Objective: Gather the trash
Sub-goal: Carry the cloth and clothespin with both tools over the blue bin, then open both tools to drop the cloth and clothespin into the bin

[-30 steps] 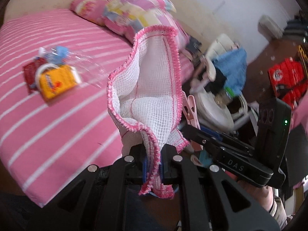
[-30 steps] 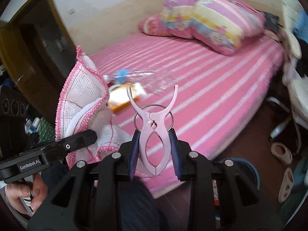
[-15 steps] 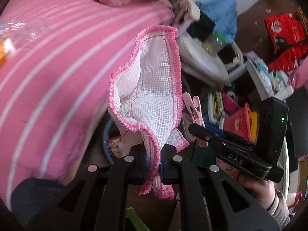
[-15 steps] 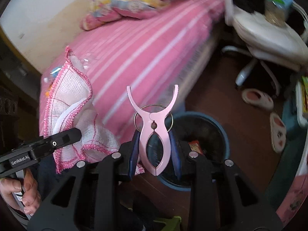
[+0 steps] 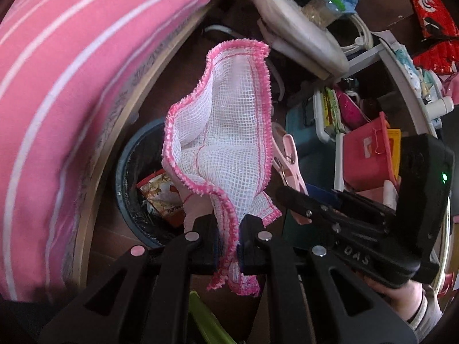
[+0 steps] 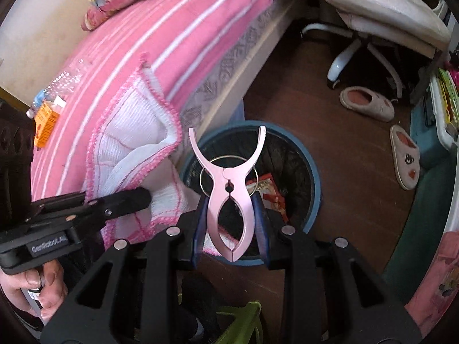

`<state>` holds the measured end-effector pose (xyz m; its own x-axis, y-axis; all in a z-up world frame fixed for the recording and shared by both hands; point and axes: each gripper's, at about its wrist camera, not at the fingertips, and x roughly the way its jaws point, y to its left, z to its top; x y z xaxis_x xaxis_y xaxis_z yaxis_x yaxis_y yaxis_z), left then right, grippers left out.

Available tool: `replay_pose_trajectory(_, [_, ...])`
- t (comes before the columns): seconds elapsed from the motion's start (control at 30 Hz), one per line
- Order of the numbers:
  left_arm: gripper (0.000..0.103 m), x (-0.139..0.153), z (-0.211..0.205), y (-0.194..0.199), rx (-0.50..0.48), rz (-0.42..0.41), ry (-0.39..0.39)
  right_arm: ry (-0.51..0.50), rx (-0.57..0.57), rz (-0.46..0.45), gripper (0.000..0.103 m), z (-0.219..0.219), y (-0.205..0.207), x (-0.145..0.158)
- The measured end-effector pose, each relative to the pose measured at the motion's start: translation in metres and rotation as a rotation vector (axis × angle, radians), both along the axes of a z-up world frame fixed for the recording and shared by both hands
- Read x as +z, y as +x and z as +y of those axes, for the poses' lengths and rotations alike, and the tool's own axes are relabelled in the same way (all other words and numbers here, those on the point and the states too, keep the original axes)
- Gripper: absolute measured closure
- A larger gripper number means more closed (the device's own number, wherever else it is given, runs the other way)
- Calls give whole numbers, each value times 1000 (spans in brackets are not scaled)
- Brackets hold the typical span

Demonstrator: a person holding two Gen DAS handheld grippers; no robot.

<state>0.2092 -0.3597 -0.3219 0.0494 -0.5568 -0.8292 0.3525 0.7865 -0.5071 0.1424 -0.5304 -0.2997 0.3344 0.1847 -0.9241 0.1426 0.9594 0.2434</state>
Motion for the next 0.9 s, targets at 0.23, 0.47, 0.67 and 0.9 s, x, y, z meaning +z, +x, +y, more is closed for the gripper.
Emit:
replay_pose_trajectory(0.23, [92, -25, -14, 18, -7, 45, 23, -18, -2, 38, 72, 0, 6, -16])
replay_pose_trajectory(0.47, [33, -28, -15, 31, 53, 55, 39, -104, -39, 40, 36, -1, 12, -22])
replay_pose_trajectory(0.67, [32, -13, 3, 34, 140, 75, -53, -133, -48, 5, 30, -1, 6, -6])
replay_pose_trajectory(0.9, [30, 40, 43, 24, 254, -18, -178, -69, -26, -100, 23, 22, 13, 38])
